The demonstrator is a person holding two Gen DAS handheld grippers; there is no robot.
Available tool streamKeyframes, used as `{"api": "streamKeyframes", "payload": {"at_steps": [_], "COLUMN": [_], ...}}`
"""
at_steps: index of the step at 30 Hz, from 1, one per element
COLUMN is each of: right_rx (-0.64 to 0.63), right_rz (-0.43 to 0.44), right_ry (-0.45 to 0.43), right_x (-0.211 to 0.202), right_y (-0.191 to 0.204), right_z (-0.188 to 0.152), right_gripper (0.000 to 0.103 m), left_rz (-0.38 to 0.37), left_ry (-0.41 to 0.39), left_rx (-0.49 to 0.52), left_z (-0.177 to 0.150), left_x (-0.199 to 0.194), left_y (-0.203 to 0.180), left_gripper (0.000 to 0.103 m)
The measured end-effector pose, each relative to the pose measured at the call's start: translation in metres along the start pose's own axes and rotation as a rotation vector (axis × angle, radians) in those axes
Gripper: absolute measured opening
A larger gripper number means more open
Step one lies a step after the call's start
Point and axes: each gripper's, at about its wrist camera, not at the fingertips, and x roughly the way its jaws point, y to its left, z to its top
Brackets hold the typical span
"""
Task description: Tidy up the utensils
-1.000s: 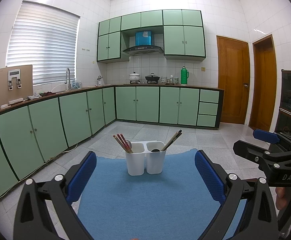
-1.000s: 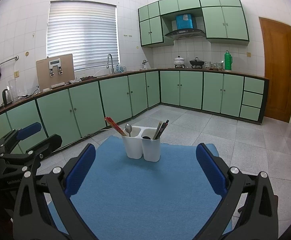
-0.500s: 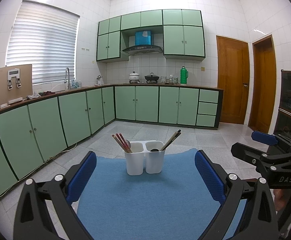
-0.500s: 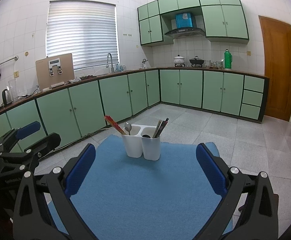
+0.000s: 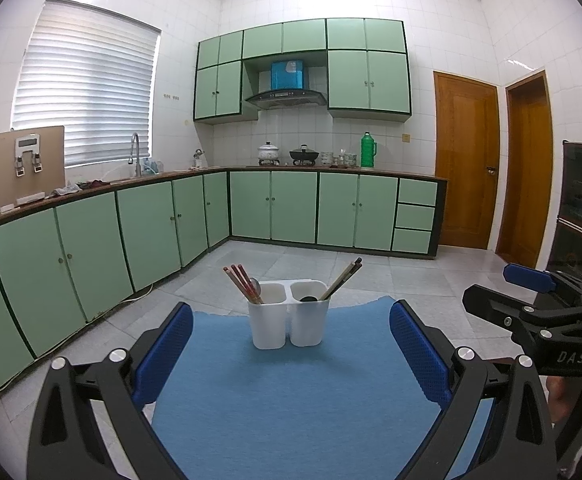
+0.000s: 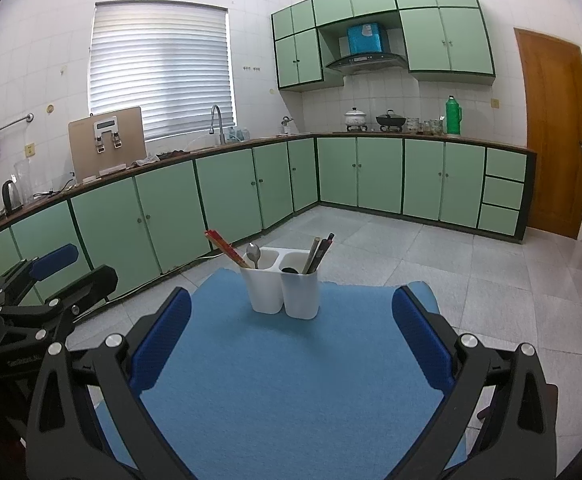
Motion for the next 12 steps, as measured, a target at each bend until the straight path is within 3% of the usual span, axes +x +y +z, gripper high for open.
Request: {"api": "streamKeyframes", "payload": {"at_steps": [12], "right_rx": [0.001], "right_rz": [-0.001], "right_ry": [0.003], "right_x": [0.0018], "right_y": [-0.0001], "right_z": [-0.0006], "right_gripper": [0.098], "left_rz": [0.001], "left_ry": [0.005], "left_rx": [0.001], "left_z": [0.0003], "left_x": [0.0025], "left_y": [0.0000], "left_gripper": [0.097]}}
